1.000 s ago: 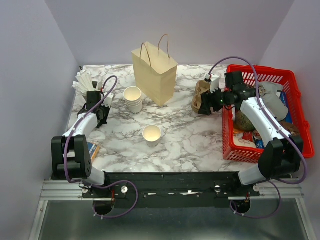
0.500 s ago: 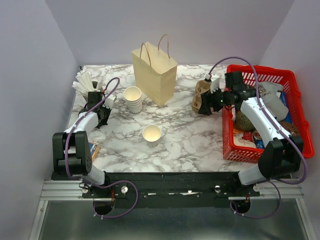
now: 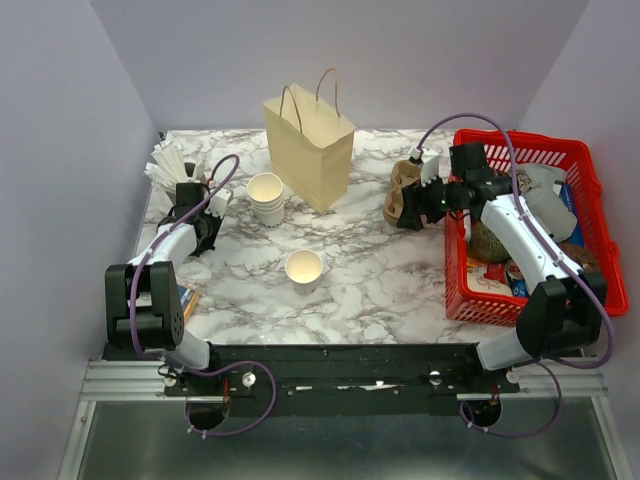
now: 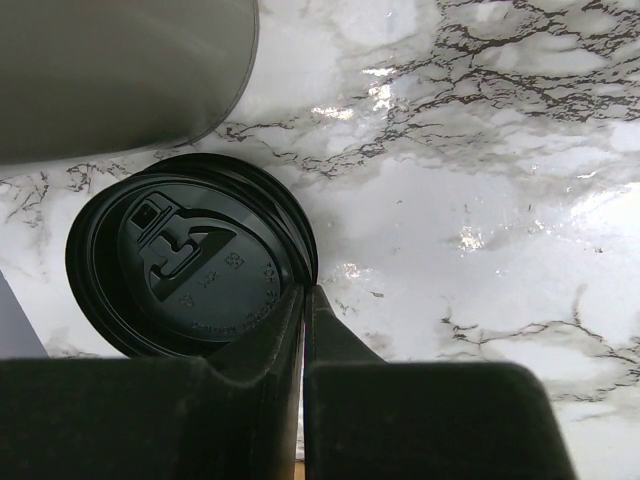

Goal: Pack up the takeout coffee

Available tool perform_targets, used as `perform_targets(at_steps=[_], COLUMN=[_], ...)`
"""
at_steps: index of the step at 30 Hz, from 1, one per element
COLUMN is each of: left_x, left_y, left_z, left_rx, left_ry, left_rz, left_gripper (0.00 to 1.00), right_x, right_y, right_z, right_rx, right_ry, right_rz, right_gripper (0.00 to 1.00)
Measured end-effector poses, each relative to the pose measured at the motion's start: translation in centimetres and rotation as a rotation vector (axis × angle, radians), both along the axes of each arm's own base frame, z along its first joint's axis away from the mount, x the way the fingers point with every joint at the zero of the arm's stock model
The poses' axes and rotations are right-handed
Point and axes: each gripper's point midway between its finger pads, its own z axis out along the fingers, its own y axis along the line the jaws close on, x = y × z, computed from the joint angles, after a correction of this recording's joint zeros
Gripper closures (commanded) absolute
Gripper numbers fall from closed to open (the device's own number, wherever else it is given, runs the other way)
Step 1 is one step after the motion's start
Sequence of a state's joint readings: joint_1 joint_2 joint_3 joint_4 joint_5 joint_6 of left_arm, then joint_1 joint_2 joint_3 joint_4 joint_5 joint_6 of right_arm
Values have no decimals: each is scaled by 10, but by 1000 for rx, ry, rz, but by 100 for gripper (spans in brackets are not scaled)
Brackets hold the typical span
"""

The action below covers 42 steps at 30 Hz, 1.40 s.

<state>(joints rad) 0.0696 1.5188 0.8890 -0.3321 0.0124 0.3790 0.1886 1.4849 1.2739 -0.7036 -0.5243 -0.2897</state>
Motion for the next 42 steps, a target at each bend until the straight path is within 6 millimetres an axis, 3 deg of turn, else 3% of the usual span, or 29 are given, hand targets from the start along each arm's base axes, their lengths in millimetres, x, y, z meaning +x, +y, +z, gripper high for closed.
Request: perform_targets(at_steps=[7, 14, 27, 42], left_x=[-1, -3, -11, -23], left_y=[0, 1, 1, -2], left_z=[0, 4, 60, 61], left_rx=[3, 18, 53, 63], left_ry=[6, 3, -108, -93], left_rz=[-5, -25, -75, -120], left_gripper=[100, 100, 100, 100], right_x=[0, 0, 0, 2], right_y=[0, 0, 0, 1], right_z=[0, 0, -2, -4], right_rx=[0, 0, 0, 0], right_ry=[1, 1, 6, 7], right_rz=[0, 0, 0, 0], right_gripper=[20, 21, 21, 21])
